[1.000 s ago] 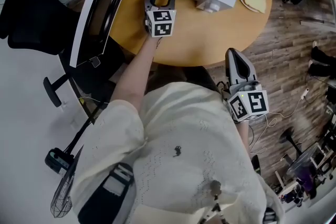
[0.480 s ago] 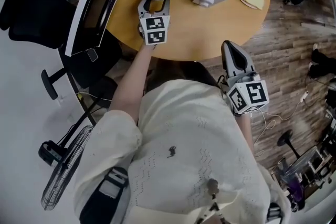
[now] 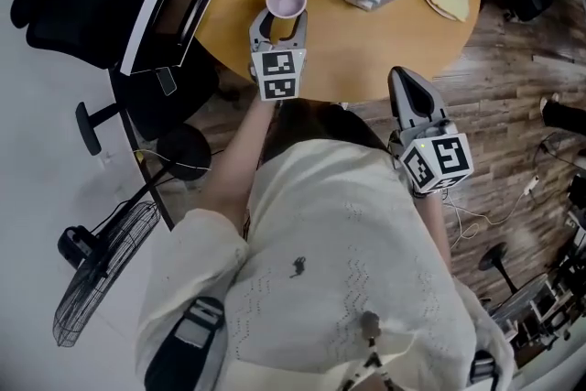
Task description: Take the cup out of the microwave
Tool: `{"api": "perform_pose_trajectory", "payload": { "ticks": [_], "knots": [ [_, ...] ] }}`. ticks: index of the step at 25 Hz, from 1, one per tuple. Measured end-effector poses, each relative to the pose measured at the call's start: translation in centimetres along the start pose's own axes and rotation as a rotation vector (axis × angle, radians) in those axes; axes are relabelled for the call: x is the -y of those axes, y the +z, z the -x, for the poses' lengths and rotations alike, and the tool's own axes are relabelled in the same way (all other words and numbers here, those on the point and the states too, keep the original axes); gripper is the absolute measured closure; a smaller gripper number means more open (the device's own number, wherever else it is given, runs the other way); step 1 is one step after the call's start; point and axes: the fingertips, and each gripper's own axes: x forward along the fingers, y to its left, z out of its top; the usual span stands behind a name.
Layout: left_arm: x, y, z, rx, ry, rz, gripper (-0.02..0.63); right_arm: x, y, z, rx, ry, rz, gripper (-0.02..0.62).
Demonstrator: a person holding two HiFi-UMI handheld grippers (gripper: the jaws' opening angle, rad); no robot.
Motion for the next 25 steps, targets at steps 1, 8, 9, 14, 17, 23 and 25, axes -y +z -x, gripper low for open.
{"api": "perform_pose_trajectory", "payload": {
  "ticks": [1,8,9,14,17,23,25],
  "knots": [
    [0.3,0.1,0.5,0.002,-0.002,-0.001,0.357,-0.1,-0.1,0.1,-0.001,0.005,0.003,0.588],
    [2.2,0.0,3.9,0.003,-0.019,0.005,0.357,-0.2,-0.6,0.9,-0.010,0.027,0.018,0.588],
    [2.6,0.0,4.3,-0.002,-0.023,0.003,0.357,-0.1,-0.7,1.0,-0.011,0.031,0.019,0.588],
    [4.4,-0.3,6.5,-0.014,-0.030,0.006,0.357,-0.1,-0.9,1.5,-0.012,0.057,0.028,0.588],
    [5.5,-0.2,7.8,-0.015,-0.029,-0.001,0.357,-0.1,-1.0,1.8,-0.015,0.075,0.039,0.588],
    [7.8,-0.1,10.2,-0.024,-0.031,-0.014,0.357,-0.1,-1.2,2.6,-0.016,0.109,0.056,0.588],
    [8.6,-0.1,10.9,-0.025,-0.038,-0.011,0.357,-0.1,-1.3,2.9,-0.017,0.119,0.065,0.588]
  ]
}}
